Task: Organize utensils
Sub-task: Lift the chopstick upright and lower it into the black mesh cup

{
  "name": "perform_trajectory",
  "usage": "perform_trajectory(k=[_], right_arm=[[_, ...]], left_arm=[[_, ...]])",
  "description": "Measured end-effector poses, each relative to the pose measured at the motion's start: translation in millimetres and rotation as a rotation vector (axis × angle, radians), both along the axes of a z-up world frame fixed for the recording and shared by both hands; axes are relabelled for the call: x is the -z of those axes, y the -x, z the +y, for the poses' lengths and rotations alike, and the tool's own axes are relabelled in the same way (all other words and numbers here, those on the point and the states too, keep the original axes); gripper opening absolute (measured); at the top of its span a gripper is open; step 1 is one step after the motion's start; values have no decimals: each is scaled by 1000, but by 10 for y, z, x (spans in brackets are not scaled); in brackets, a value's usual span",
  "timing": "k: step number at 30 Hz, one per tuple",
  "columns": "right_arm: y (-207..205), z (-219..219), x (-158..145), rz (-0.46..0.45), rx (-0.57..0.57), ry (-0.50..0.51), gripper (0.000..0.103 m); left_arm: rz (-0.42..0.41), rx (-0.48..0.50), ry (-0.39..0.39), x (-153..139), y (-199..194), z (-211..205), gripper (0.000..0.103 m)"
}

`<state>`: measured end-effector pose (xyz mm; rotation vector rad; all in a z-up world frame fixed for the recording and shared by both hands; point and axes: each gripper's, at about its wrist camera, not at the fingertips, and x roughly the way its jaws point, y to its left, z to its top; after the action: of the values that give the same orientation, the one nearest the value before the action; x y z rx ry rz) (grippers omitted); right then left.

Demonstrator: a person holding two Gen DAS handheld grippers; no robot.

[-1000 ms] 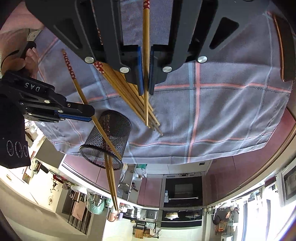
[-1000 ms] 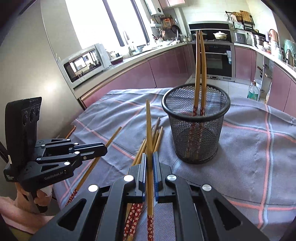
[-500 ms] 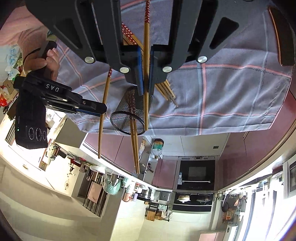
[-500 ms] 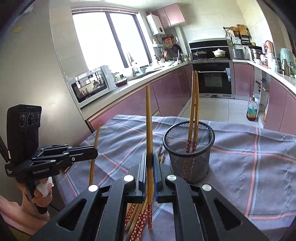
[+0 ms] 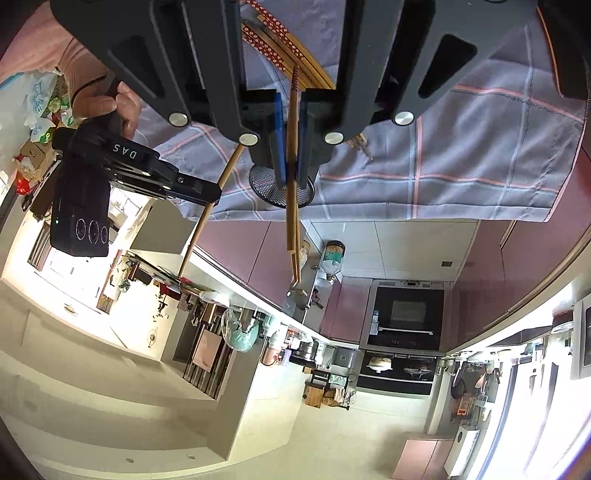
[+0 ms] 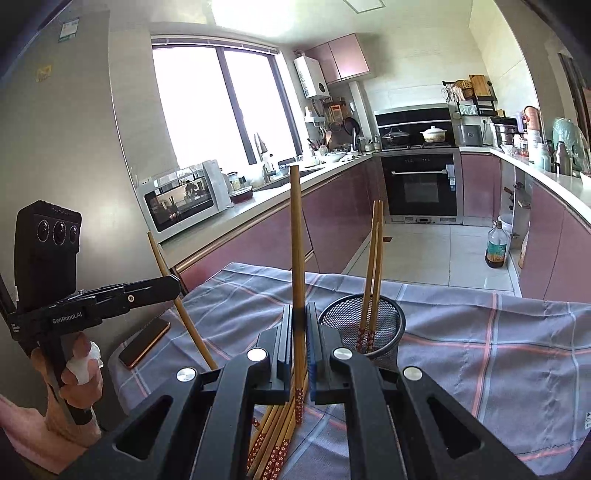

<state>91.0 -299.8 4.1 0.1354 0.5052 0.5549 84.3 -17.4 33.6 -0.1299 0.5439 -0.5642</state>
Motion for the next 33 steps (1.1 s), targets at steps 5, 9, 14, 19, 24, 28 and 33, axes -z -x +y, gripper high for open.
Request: perform_trajectory(k=[5,9,14,19,24,28,33], right_arm=[[-50,-44,-106,-26,13,10,6],[-85,-79,-183,-48,20,18,6],[-108,-115,-311,-80,31,24,6],[-128,-131,-458,-125,40,37,6],[-186,-151,-540,-149,54,46,6],[-272,-179,-545,-153,68,55,6],[-411,-164,-457,-120,77,67,6]], left_arm=[[-20,6,19,-134,-133,-61,6],[-40,3,20,-261,-232,-129,6],[-69,2,18,-410,-356,-215,6],[-105,-3,18,-586,-431,-289,6],[-139,-12,12,-732,-478,-359,6],[-155,-11,10,-830,-514,-434,6],[-183,-25,-10,-881,-553,-573,6]])
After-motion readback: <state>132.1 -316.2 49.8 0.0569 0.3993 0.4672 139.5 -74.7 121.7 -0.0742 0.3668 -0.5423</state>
